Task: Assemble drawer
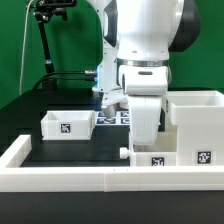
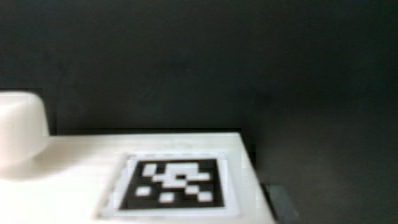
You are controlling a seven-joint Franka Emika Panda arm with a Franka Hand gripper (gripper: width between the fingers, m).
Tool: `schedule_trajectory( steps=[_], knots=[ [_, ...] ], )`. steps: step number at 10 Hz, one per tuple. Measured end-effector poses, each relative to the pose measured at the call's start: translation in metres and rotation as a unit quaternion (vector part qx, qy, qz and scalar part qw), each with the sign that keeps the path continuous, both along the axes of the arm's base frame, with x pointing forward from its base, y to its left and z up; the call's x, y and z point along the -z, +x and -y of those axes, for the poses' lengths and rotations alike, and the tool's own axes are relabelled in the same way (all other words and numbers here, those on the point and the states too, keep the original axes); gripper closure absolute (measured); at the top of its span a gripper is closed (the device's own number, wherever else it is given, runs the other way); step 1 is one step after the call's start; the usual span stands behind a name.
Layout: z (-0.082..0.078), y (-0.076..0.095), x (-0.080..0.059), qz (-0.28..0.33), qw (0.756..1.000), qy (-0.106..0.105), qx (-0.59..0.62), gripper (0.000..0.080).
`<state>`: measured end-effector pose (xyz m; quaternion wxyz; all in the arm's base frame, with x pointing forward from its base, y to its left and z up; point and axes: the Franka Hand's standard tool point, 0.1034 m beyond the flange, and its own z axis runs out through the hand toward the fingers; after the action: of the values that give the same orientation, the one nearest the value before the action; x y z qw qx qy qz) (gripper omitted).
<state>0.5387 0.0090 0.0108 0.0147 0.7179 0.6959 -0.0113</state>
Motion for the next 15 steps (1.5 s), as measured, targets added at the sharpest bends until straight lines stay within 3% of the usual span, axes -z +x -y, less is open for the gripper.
schedule_trajectory(
  steps=[6,8,9,10,11,15],
  knots=[
    [-0.005,0.0,0.0,0.001,1.0,0.001,0.021,0.0747],
    [0.001,0.001,-0.005,-0.001,1.0,-0.001,0.016,0.039],
    [0.002,0.002,-0.01,0.0,1.0,-0.002,0.017,0.0256],
    [0.005,0.002,-0.018,-0.004,1.0,-0.004,0.019,0.0256],
    [0.009,0.004,-0.033,-0.007,1.0,-0.008,0.022,0.0172],
    [0.025,0.008,-0.062,-0.007,0.999,-0.017,0.031,0.0151]
  ],
)
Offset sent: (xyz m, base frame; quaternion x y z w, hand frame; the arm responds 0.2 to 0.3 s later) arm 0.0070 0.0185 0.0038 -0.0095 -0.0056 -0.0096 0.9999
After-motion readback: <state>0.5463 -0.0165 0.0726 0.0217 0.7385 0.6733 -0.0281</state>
